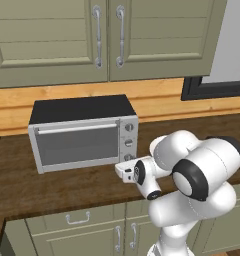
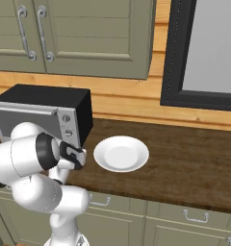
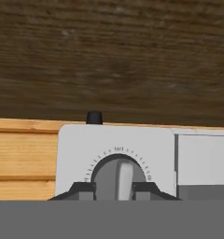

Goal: Pick up the kebab skewer and baguette bread, and place them inside the toaster oven. Close the toaster oven door and start by setting the timer.

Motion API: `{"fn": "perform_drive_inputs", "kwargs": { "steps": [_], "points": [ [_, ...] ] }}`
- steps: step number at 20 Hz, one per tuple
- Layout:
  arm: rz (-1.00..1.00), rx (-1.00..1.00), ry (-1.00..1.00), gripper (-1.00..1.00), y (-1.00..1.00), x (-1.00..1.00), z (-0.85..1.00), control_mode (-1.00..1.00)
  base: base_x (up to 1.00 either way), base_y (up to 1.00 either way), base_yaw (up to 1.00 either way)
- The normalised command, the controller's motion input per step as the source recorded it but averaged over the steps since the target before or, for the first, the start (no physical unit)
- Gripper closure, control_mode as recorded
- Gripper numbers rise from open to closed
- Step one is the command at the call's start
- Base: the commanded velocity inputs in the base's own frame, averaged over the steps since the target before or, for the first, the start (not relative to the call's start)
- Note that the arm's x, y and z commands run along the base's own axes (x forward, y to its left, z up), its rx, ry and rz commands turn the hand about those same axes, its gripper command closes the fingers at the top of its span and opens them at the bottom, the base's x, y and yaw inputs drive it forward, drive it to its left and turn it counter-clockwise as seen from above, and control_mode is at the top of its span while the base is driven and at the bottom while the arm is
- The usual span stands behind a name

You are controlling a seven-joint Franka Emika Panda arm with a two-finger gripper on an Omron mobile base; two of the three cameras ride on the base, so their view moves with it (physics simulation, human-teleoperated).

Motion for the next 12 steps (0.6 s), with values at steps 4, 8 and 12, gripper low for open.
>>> {"fn": "perform_drive_inputs", "kwargs": {
  "steps": [4, 8, 12],
  "points": [
    [0.02, 0.08, 0.0, 1.0, 0.0, 0.16, 0.0, -1.0, 0.0, 0.0, 0.0],
    [0.0, 0.11, 0.0, 1.0, 0.0, 0.12, 0.0, -1.0, 0.0, 0.0, 0.0],
    [0.0, 0.12, 0.0, 1.0, -0.02, 0.15, 0.0, -1.0, 0.0, 0.0, 0.0]
  ]
}}
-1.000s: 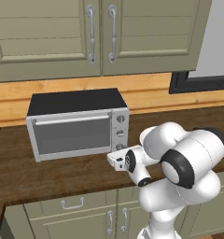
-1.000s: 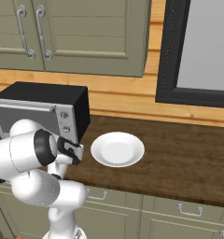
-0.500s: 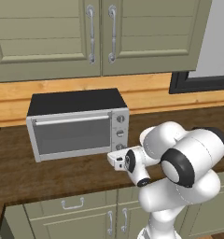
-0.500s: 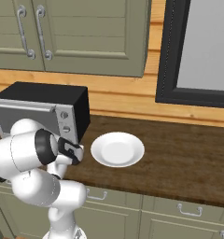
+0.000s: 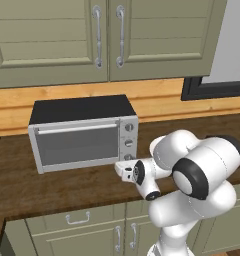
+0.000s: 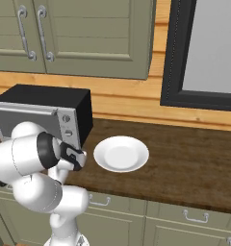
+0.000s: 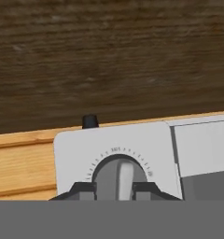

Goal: Pick up the kebab skewer and baguette bread, and place them inside the toaster oven. Close the toaster oven door and start by setting the timer.

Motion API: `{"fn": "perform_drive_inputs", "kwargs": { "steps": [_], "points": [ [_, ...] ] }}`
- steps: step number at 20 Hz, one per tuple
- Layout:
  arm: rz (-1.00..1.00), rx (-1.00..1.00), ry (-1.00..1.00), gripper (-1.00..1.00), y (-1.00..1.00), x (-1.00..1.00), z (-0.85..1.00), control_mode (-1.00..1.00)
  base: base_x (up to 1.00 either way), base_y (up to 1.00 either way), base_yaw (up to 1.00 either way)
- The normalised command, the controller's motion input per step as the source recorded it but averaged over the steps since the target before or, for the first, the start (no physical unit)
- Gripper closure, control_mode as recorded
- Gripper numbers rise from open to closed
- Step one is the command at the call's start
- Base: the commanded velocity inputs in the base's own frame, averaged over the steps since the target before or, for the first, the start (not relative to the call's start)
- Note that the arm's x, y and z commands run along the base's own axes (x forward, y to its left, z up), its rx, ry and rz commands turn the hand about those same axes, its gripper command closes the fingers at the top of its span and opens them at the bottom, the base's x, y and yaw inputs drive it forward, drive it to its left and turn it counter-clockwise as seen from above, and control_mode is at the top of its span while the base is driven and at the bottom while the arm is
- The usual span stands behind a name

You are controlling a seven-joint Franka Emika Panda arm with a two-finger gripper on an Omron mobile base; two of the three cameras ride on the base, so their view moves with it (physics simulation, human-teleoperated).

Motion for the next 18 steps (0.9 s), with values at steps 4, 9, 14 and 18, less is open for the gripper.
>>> {"fn": "perform_drive_inputs", "kwargs": {
  "steps": [4, 9, 14, 18],
  "points": [
    [0.0, 0.15, 0.0, 1.0, -0.08, 0.14, 0.0, -1.0, 0.0, 0.0, 0.0],
    [0.0, 0.14, 0.0, 1.0, -0.05, 0.17, 0.0, -1.0, 0.0, 0.0, 0.0],
    [0.0, 0.13, 0.0, 1.0, 0.0, 0.15, 0.0, -1.0, 0.0, 0.0, 0.0],
    [0.0, 0.13, 0.0, 1.0, 0.0, 0.23, 0.0, -1.0, 0.0, 0.0, 0.0]
  ]
}}
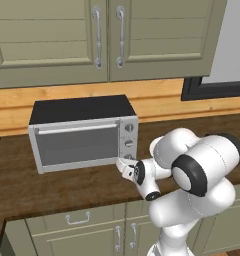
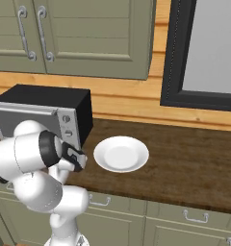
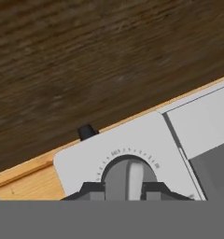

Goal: Pick up the kebab skewer and baguette bread, and place them inside the toaster oven. Close the toaster oven door and start by setting the timer.

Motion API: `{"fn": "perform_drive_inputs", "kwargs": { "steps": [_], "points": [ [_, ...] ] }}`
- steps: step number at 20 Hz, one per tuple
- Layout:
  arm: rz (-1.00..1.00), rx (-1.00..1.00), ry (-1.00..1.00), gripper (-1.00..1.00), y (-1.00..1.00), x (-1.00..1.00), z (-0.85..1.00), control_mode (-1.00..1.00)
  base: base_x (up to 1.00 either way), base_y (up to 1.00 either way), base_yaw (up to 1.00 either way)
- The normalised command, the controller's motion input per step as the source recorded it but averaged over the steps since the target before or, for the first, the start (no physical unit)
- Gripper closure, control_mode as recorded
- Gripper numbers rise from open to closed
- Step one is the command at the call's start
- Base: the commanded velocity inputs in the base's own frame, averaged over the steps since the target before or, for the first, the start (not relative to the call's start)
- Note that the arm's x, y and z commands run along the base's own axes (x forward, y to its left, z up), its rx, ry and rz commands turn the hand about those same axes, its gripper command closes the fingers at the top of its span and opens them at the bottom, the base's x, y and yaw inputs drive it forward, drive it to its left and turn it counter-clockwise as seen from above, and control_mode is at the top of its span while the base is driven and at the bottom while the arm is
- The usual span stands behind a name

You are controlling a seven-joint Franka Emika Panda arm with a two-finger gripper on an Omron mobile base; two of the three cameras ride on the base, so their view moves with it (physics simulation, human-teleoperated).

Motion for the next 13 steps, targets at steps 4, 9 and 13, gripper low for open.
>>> {"fn": "perform_drive_inputs", "kwargs": {
  "steps": [4, 9, 13],
  "points": [
    [0.0, 0.13, 0.0, 1.0, 0.0, 0.23, 0.0, -1.0, 0.0, 0.0, 0.0],
    [0.0, 0.15, 0.0, 1.0, 0.0, 0.24, 0.0, -1.0, 0.0, 0.0, 0.0],
    [0.0, 0.13, 0.0, 1.0, 0.0, 0.29, 0.0, -1.0, 0.0, 0.0, 0.0]
  ]
}}
